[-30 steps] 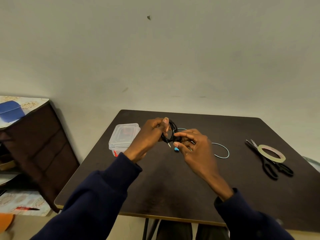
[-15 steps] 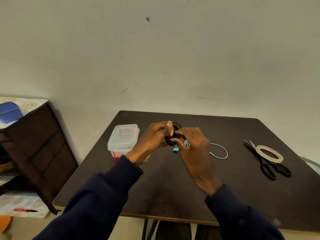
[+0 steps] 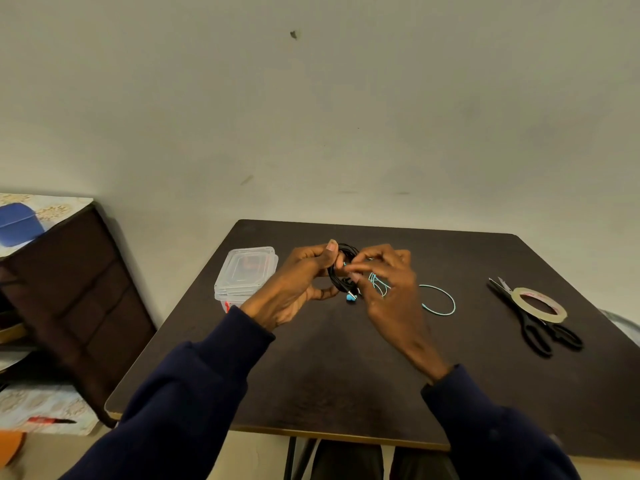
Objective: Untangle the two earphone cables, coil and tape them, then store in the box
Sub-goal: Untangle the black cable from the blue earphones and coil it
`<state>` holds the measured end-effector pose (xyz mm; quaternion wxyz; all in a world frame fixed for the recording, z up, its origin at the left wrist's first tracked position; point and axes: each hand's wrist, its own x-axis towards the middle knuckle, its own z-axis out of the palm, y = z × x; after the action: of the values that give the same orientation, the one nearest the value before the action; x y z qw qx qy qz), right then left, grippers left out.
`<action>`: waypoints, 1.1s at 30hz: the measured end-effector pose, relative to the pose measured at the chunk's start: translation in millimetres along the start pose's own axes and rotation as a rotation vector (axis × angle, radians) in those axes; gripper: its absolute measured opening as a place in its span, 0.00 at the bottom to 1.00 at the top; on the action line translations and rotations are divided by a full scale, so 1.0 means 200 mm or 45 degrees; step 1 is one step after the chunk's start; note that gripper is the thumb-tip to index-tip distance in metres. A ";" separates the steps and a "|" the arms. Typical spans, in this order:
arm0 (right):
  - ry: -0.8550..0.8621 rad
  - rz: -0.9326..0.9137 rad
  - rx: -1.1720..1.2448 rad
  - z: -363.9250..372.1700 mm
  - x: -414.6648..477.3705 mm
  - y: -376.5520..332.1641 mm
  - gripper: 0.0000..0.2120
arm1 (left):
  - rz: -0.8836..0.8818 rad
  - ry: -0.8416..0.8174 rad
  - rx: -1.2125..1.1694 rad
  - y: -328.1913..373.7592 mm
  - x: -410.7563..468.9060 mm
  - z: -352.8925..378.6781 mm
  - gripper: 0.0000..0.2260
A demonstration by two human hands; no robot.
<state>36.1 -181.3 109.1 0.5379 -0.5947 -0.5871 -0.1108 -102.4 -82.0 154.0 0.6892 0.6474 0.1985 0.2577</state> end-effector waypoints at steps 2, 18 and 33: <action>0.126 0.145 0.257 -0.01 0.01 0.01 0.10 | -0.017 -0.004 -0.037 0.01 0.00 0.00 0.18; -0.318 1.079 1.805 0.02 -0.01 0.05 0.19 | -0.126 -0.073 -0.213 0.03 0.01 -0.04 0.14; -0.385 1.098 1.890 0.05 -0.05 0.08 0.17 | -0.159 -0.033 -0.192 0.06 0.00 -0.05 0.13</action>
<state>41.3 -174.5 89.8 0.6978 -0.2693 -0.2963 0.5940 -109.8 -72.7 164.9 0.7533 0.5833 0.2094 0.2200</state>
